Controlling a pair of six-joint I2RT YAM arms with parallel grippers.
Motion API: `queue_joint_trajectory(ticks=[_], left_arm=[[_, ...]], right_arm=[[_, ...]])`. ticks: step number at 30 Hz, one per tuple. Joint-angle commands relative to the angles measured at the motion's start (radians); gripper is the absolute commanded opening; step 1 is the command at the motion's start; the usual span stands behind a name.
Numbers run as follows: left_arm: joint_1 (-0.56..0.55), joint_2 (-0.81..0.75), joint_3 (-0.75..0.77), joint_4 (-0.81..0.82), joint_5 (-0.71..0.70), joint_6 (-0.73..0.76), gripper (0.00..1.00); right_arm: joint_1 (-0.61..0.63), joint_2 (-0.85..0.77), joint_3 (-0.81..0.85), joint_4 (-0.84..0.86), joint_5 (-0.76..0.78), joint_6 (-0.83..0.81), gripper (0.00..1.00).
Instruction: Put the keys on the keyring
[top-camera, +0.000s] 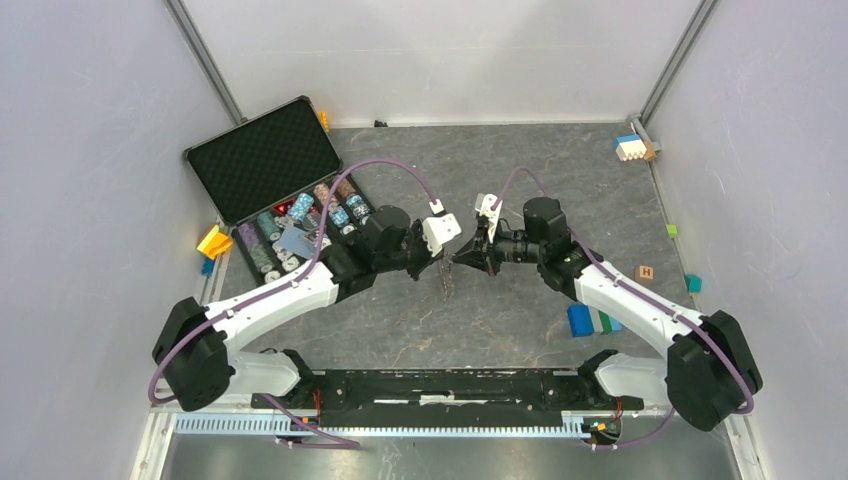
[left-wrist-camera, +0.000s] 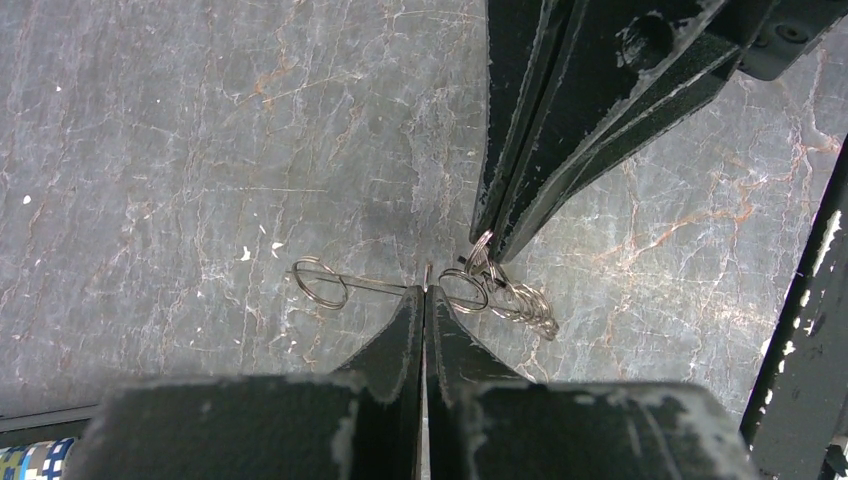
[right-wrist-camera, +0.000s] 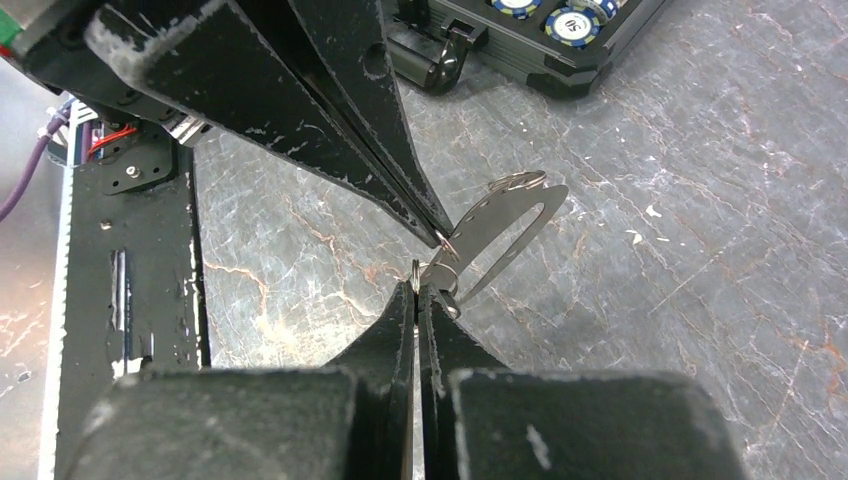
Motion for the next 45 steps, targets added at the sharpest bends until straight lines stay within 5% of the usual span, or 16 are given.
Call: queue_joint_trajectory(ticks=[1, 45], left_arm=[[-0.004, 0.005, 0.033, 0.040, 0.015, -0.038, 0.02], [-0.005, -0.005, 0.022, 0.051, 0.056, -0.047, 0.02]], right_arm=[[-0.004, 0.018, 0.018, 0.054, -0.033, 0.030, 0.00], [-0.016, 0.069, 0.042, 0.085, 0.003, 0.088, 0.00]])
